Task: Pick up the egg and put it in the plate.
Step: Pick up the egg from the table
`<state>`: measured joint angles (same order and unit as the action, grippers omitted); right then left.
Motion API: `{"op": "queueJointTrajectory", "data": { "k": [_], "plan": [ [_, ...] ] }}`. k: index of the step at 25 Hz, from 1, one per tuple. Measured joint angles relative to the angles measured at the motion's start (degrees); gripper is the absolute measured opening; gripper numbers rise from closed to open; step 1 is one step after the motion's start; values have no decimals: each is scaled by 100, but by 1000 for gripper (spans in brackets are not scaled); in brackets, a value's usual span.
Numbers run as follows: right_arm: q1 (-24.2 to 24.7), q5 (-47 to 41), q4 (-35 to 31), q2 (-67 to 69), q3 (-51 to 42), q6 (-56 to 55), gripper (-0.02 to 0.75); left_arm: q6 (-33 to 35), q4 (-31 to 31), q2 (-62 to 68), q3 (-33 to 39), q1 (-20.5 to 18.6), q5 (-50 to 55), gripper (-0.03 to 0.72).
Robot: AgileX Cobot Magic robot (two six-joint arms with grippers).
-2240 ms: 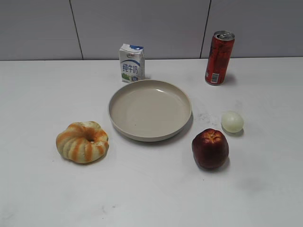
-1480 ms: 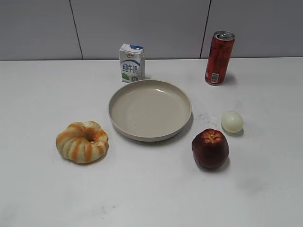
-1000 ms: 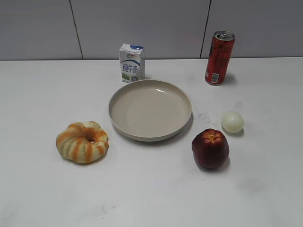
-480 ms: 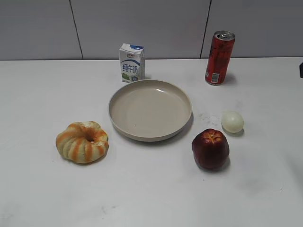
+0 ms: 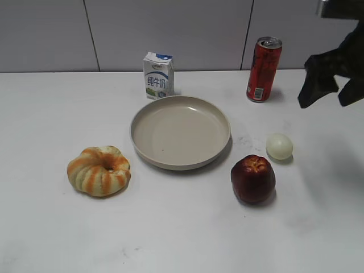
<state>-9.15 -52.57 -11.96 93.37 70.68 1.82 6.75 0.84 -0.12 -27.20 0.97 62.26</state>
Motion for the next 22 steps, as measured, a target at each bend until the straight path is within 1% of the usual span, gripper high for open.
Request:
{"op": "queueJointTrajectory", "data": {
  "k": [7, 12, 20, 22],
  "plan": [
    [-288, 553, 63, 1169, 81, -40, 600, -4, 0, 0, 0, 0, 0, 446],
    [-332, 863, 62, 1855, 237, -99, 595, 4, 0, 0, 0, 0, 0, 446],
    [-332, 986, 93, 2551, 567, -182, 592, -6, 0, 0, 0, 0, 0, 446],
    [-332, 1012, 93, 2614, 573, -182, 571, -3, 0, 0, 0, 0, 0, 446]
  ]
}}
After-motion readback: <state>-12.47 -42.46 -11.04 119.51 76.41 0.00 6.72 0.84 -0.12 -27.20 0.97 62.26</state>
